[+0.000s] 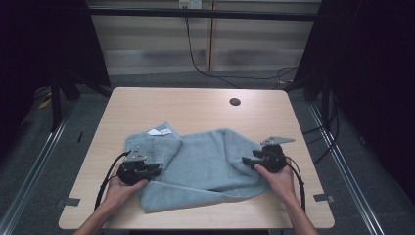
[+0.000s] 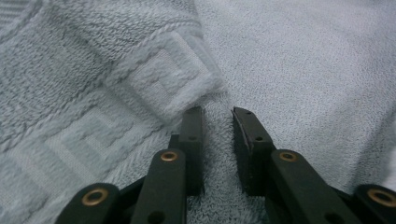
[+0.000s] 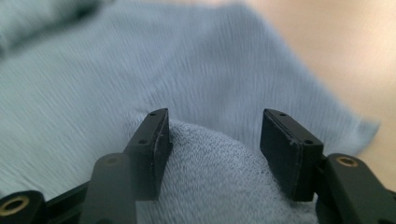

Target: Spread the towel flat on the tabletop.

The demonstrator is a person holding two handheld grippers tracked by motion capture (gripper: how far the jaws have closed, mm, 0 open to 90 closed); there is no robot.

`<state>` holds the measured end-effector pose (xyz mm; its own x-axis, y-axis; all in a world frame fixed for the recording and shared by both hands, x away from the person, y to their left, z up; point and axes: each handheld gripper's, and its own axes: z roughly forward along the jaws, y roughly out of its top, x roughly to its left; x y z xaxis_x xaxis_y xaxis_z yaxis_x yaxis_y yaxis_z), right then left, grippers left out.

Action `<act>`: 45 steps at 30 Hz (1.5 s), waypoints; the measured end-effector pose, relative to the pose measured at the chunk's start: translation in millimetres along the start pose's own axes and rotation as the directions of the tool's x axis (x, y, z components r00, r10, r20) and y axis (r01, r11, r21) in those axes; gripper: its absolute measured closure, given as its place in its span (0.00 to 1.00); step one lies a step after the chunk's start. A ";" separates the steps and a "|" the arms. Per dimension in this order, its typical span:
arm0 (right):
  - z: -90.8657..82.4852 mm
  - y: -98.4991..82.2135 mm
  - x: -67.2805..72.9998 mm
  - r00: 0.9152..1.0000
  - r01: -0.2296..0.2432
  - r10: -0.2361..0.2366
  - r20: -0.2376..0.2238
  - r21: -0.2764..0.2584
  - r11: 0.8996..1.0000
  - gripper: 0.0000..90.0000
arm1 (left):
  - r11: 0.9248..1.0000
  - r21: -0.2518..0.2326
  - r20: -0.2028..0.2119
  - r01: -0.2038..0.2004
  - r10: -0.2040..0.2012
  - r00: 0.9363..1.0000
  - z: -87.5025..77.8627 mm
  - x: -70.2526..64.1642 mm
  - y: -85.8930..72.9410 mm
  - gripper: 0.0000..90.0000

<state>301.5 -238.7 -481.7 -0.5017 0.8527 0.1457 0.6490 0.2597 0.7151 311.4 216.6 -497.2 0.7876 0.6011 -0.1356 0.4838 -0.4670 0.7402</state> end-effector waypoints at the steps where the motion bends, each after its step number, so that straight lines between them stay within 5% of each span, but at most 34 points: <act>1: 1.6 -12.7 2.8 1.000 0.011 -0.011 0.007 0.038 0.999 0.45 | 1.000 0.006 0.003 0.002 -0.002 1.000 -3.7 -1.1 -2.6 0.83; 10: -11.1 -5.0 -7.9 1.000 -0.002 0.002 0.018 -0.010 1.000 0.45 | 0.999 -0.022 0.049 0.024 -0.023 0.999 -14.8 -2.6 -16.4 0.82; 13: 3.5 2.1 -24.9 0.998 -0.018 0.017 0.063 0.012 1.000 0.43 | 1.000 -0.026 0.044 0.016 -0.015 0.999 -15.2 -2.8 -17.2 0.82; 17: 18.0 -0.1 -27.4 0.995 0.000 -0.006 0.095 0.070 0.998 0.43 | 0.999 -0.033 0.047 0.020 -0.018 0.999 -15.1 -2.8 -18.0 0.82; 18: 20.1 -1.3 -24.9 0.993 0.024 -0.032 0.112 0.072 0.997 0.45 | 0.999 -0.032 0.047 0.022 -0.020 0.999 -15.1 -2.8 -17.9 0.82; 21: 21.7 1.5 -17.7 0.990 0.086 -0.094 0.106 0.078 0.993 0.88 | 0.999 -0.031 0.045 0.019 -0.018 0.999 -15.1 -3.0 -17.8 0.82; 24: 23.0 12.8 -19.3 0.992 0.071 -0.079 0.102 0.078 0.994 0.95 | 1.000 -0.027 0.045 0.004 -0.003 0.999 -16.2 -3.9 -17.4 0.84; 30: 8.2 55.6 -28.5 0.994 0.065 -0.060 0.091 -0.048 0.997 0.95 | 1.000 -0.025 0.052 -0.001 0.002 0.999 -18.1 -3.2 -18.3 0.85; 37: -1.2 105.0 -52.5 0.992 0.029 -0.007 0.125 -0.178 0.984 0.93 | 1.000 -0.027 0.054 -0.004 0.005 0.999 -23.5 -9.5 -19.3 0.87; 41: -3.5 110.9 -54.7 0.993 -0.003 0.027 0.111 -0.209 0.978 0.75 | 0.999 -0.036 0.061 0.001 0.001 0.998 -26.9 -12.2 -19.7 0.87; 45: -7.3 89.4 -46.8 0.997 0.004 0.009 0.072 -0.174 0.985 0.64 | 0.999 -0.048 0.067 -0.002 0.006 0.998 -31.0 -13.6 -18.9 0.89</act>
<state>378.9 -258.8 -419.6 -0.4529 0.8857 0.1023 0.5376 0.1797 0.8238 279.7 237.3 -488.9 0.8139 0.5540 -0.1750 0.4631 -0.4366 0.7713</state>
